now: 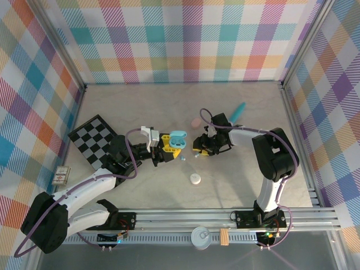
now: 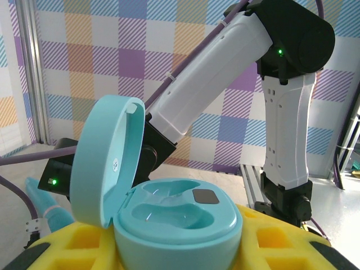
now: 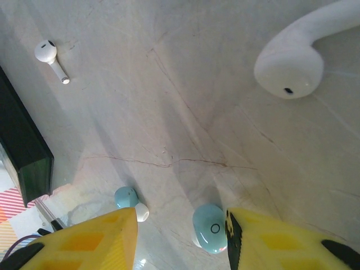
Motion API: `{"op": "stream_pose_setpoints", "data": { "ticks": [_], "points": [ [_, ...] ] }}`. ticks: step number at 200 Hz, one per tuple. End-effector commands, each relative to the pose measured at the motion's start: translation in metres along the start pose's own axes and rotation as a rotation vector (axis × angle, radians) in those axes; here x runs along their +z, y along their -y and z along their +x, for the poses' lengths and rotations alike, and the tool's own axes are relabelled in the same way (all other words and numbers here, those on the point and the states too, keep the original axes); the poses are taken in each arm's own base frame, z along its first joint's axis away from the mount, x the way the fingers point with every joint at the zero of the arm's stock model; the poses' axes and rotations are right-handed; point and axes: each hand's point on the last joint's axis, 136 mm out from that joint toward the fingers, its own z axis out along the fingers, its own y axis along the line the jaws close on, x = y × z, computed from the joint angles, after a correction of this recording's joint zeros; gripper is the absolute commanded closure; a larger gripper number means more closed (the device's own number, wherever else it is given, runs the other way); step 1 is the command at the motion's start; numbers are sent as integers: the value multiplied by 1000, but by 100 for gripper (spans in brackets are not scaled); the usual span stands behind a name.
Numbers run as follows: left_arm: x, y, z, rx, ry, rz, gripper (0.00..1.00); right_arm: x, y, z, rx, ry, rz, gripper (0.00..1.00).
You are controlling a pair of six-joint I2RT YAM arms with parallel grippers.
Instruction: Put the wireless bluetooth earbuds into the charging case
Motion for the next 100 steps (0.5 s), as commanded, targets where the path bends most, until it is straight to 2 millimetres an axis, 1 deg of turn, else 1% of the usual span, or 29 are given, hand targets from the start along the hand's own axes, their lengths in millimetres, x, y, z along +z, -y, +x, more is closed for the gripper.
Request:
{"op": "stream_pose_setpoints", "data": {
  "ticks": [1, 24, 50, 100],
  "points": [
    [-4, 4, -10, 38, 35, 14, 73, 5, -7, 5, -2, -30, -34, 55],
    [-4, 4, -10, 37, 35, 14, 73, 7, -7, 8, -8, -43, -34, 55],
    [-5, 5, -11, 39, 37, 14, 73, 8, 0, 9, -3, -44, 6, 55],
    [-5, 6, -10, 39, 37, 15, 73, 11, 3, 14, 0, -63, 60, 55]
  ]
}}
